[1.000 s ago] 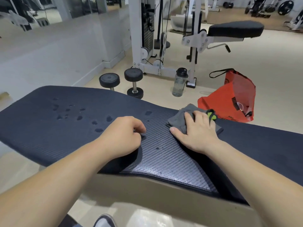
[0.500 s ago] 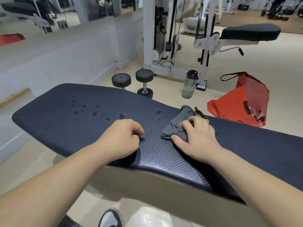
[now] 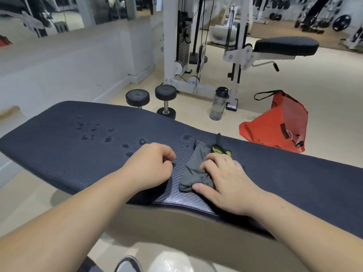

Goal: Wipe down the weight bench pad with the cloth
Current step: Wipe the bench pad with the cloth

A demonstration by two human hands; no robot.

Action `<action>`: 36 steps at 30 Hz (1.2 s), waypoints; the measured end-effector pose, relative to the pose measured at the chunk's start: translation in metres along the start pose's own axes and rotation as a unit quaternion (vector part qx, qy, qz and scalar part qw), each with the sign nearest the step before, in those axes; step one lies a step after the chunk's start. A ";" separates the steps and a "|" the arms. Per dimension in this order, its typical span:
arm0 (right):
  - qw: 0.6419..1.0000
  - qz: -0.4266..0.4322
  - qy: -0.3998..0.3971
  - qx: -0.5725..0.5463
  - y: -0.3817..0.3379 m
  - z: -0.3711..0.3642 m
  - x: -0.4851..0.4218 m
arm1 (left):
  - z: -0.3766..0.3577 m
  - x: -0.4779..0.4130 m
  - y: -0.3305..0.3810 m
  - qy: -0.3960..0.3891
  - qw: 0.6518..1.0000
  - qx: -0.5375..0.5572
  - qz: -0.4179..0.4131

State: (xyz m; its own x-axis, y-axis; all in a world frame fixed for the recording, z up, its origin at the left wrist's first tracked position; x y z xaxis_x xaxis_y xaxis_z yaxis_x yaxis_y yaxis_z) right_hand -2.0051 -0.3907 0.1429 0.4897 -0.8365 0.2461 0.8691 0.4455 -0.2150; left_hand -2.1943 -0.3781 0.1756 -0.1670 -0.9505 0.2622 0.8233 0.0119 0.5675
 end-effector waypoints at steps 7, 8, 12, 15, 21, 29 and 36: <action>0.980 -0.187 -0.021 -0.059 0.055 0.009 -0.063 | 0.013 -0.002 -0.008 0.012 1.000 0.019 0.017; 0.980 -0.187 -0.030 -0.054 0.050 0.008 -0.067 | 0.014 -0.003 -0.009 0.010 1.000 0.017 0.018; 0.985 -0.158 -0.036 -0.057 0.034 0.015 -0.094 | 0.015 -0.005 -0.015 0.012 1.000 0.018 0.021; 0.992 -0.113 -0.032 -0.035 0.007 0.016 -0.108 | 0.018 -0.005 -0.021 0.018 0.999 0.017 0.021; 0.993 0.084 -0.079 0.030 -0.063 0.001 -0.081 | 0.036 -0.009 -0.046 0.052 0.997 0.036 0.043; 0.984 -0.171 -0.033 -0.032 0.033 0.018 -0.101 | 0.037 -0.002 -0.060 0.042 0.997 0.039 0.059; 0.994 0.043 -0.097 0.030 -0.086 -0.009 -0.064 | 0.049 0.006 -0.072 0.054 0.994 0.038 0.085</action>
State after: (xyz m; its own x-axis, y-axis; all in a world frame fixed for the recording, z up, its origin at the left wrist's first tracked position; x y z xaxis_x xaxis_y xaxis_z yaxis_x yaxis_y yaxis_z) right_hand -2.1114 -0.3786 0.1368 0.5610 -0.7199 0.4087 0.8237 0.5349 -0.1883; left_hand -2.2812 -0.3697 0.1743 0.0338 -0.9604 0.2766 0.7900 0.1952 0.5812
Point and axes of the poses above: each hand's wrist, its own x-axis away from the middle knuckle, its own z-axis out of the back of the hand, y = z × x, the point moved 9 cm from there along -x, towards the middle knuckle, and after that the axes turned 12 degrees about -y, right-handed, at the moved point
